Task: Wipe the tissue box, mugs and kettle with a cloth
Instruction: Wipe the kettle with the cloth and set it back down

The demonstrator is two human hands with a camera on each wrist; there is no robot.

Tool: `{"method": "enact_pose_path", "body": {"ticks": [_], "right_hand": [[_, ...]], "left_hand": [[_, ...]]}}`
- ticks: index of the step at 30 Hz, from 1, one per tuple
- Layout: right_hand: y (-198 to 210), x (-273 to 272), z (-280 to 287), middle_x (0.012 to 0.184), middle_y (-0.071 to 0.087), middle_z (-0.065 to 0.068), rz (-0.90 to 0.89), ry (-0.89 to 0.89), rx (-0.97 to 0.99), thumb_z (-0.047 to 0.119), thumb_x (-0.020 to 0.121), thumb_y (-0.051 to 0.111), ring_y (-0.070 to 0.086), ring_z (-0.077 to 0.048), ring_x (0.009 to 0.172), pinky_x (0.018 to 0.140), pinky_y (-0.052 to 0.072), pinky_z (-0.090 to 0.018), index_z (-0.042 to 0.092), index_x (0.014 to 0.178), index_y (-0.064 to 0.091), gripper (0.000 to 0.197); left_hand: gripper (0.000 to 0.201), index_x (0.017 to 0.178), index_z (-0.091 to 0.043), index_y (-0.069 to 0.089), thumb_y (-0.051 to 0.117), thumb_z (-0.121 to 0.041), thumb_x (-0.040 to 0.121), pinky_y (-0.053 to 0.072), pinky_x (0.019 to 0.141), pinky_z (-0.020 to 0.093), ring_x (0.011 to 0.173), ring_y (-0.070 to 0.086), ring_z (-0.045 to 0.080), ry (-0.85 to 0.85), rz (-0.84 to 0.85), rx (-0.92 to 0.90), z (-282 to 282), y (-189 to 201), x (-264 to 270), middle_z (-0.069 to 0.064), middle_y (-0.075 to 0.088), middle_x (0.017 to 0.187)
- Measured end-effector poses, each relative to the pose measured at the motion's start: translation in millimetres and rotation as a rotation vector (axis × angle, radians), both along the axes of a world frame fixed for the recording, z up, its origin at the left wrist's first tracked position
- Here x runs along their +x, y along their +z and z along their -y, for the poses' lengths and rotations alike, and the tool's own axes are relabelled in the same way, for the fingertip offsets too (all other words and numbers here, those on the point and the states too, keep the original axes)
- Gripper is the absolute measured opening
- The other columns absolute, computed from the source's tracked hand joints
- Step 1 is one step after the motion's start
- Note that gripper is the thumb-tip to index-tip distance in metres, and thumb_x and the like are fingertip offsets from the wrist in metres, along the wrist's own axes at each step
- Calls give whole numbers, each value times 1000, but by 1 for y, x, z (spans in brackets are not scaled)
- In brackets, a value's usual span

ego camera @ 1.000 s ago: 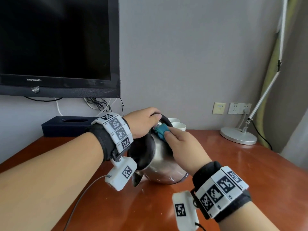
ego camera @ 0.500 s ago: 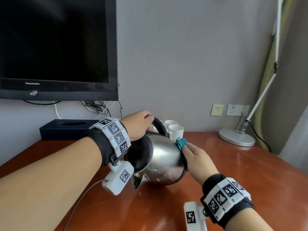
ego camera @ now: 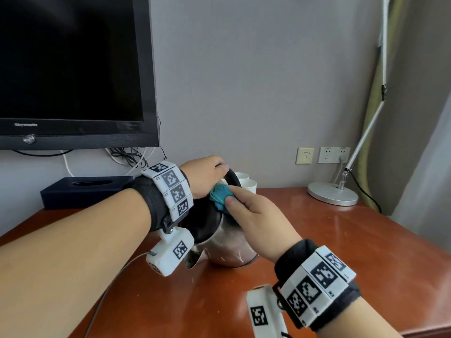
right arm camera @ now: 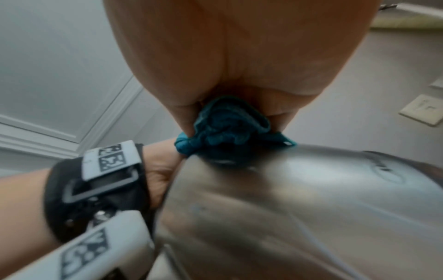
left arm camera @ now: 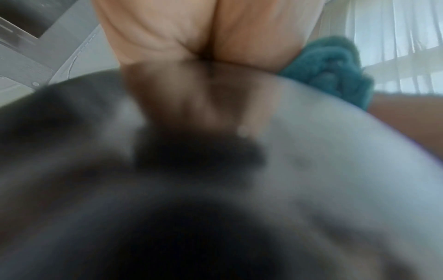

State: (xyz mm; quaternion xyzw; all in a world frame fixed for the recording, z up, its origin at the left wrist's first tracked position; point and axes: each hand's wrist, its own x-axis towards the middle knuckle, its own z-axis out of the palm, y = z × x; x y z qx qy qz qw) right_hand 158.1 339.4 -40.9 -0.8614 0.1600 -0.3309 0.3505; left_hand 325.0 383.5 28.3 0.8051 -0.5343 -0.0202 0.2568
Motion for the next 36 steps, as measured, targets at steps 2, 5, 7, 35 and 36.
{"method": "enact_pose_path", "body": {"ticks": [2,5,7,35,36], "right_hand": [[-3,0,6,97,73,8,14,-45,6,31,108,46,65,-10,95,92,51,-36,29,117,68,24],[-11,0,19,93,72,8,9,-132,39,31,108,46,63,-11,92,84,47,-31,27,108,68,23],[-17,2,25,87,70,5,0,-180,48,31,108,45,61,-13,87,76,45,-29,23,101,67,25],[19,19,21,93,68,-1,401,-104,305,5,82,81,70,-18,84,87,61,-49,21,97,58,32],[18,20,22,92,67,-2,390,-109,289,6,81,82,68,-19,84,87,60,-51,22,95,58,32]], "left_hand": [[34,136,-25,58,39,-39,111,35,84,24,110,61,16,-20,-15,-15,-3,-2,2,-3,69,118],[28,133,-32,55,40,-41,110,41,81,24,92,62,3,-79,-130,-38,-7,-9,6,-9,75,108],[27,133,-33,54,42,-41,110,45,99,28,106,67,8,-110,-228,-63,-11,-13,8,-9,78,106],[68,115,-36,61,31,-87,81,45,109,45,115,63,23,-163,-159,-109,-8,-12,0,-6,67,106],[73,113,-36,61,29,-89,75,44,110,45,117,63,22,-167,-175,-121,-7,-13,3,-7,67,108]]}}
